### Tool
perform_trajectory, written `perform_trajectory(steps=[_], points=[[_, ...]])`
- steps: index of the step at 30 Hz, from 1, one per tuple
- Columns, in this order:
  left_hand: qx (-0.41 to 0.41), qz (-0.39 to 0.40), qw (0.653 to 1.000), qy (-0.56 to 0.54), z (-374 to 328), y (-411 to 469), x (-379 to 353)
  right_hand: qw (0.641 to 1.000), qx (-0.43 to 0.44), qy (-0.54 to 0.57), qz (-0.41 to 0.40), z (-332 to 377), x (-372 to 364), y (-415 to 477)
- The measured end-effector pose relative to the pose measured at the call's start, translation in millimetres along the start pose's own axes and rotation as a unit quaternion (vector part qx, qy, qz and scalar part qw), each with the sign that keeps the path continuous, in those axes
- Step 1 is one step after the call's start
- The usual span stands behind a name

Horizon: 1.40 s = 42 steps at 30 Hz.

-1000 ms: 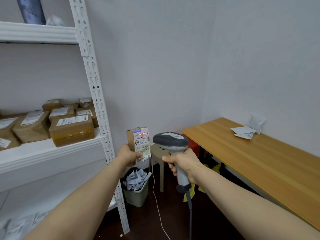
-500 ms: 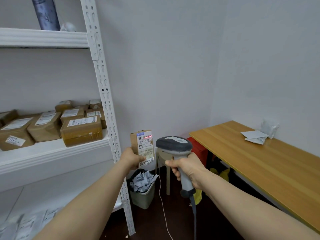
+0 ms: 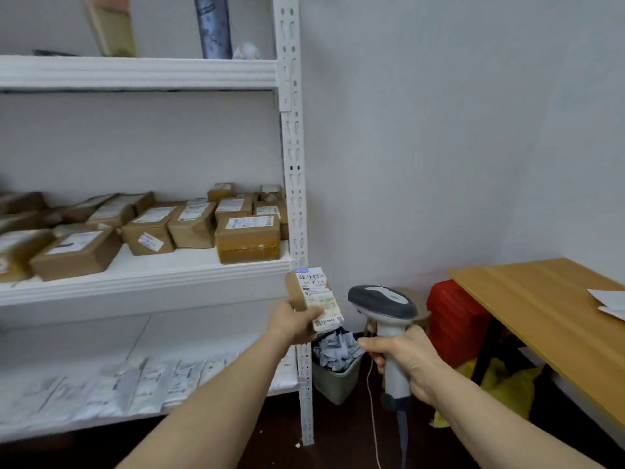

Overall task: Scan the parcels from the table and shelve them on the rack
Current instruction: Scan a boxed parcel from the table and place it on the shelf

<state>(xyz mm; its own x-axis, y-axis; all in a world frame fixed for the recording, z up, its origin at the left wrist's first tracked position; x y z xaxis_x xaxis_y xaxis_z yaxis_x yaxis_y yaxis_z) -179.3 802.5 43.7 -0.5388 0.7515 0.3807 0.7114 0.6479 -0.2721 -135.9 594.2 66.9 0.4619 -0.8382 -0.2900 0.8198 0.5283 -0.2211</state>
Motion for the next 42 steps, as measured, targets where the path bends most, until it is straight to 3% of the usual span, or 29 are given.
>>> perform_trajectory(steps=[6, 11, 17, 23, 27, 31, 34, 38, 42], points=[[0.041, -0.105, 0.992, -0.049, 45, -1, 88, 0.999, -0.044, -0.005, 0.032, -36, -59, 16], [0.026, -0.164, 0.966, -0.199, 59, 3, 157, 0.996, -0.057, -0.018, 0.069, -48, -123, 38], [0.003, -0.168, 0.957, -0.235, 68, 33, 244, 0.993, -0.062, -0.02, 0.096, -60, -207, 80], [0.036, -0.182, 0.958, -0.219, 80, 99, 315, 0.993, -0.071, -0.021, 0.087, -76, -284, 132], [0.045, -0.23, 0.943, -0.235, 84, 152, 338, 0.994, -0.08, -0.025, 0.065, -84, -310, 156], [0.053, -0.215, 0.944, -0.246, 71, 204, 337, 0.996, -0.075, -0.028, 0.032, -83, -315, 176], [0.092, -0.212, 0.95, -0.212, 64, 226, 329, 0.997, -0.077, -0.029, 0.007, -84, -309, 186], [0.14, -0.192, 0.971, -0.038, 68, 240, 317, 0.996, -0.081, -0.03, -0.023, -84, -298, 195], [0.122, -0.187, 0.974, 0.024, 65, 248, 307, 0.996, -0.07, -0.023, -0.04, -83, -286, 201]])
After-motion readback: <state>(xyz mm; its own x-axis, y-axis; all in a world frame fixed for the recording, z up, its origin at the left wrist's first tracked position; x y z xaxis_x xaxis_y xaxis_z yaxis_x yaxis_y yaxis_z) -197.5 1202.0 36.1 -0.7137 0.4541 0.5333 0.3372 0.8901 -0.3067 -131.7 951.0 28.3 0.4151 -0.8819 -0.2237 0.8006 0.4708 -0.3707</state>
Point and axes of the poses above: each hand's wrist, its own y-axis towards the middle knuckle, its own x-axis out of the back of the hand, z = x × y, the point moved 5 cm from there along y, towards the middle knuckle, and after that the axes turned 12 degrees about y, right-handed, at the moved point
